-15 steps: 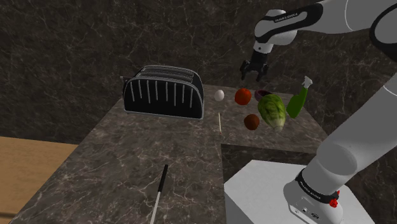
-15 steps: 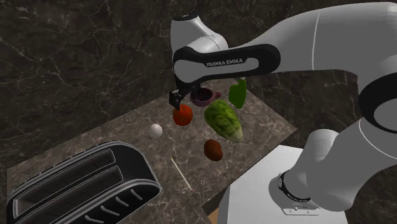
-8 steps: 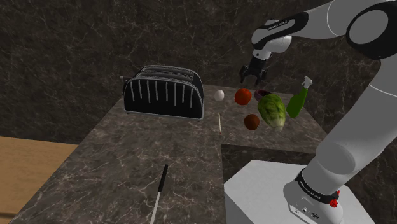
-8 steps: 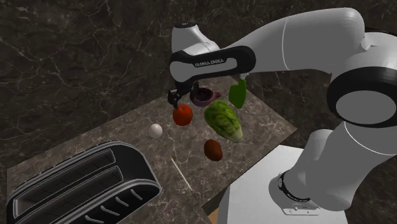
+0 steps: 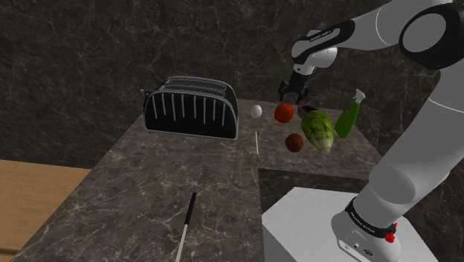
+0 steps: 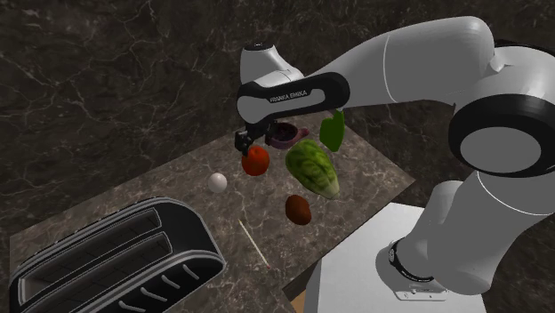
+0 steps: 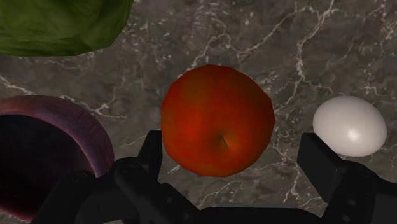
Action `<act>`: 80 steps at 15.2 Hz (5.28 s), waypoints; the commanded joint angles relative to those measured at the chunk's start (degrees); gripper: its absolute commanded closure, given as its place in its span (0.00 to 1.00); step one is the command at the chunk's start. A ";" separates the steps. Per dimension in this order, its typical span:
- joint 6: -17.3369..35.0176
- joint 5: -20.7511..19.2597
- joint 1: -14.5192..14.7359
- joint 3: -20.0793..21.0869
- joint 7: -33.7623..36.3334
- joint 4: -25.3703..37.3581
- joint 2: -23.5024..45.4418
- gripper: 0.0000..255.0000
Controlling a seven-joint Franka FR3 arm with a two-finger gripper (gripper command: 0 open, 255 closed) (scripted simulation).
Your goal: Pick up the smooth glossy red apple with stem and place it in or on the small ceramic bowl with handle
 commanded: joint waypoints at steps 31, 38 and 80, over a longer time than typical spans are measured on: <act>-13.03 -1.90 0.04 -0.12 2.38 9.33 -3.98 1.00; -18.28 -2.20 0.01 -0.14 3.03 14.15 -4.47 1.00; -19.00 0.10 -9.82 -8.83 -16.00 18.84 2.20 1.00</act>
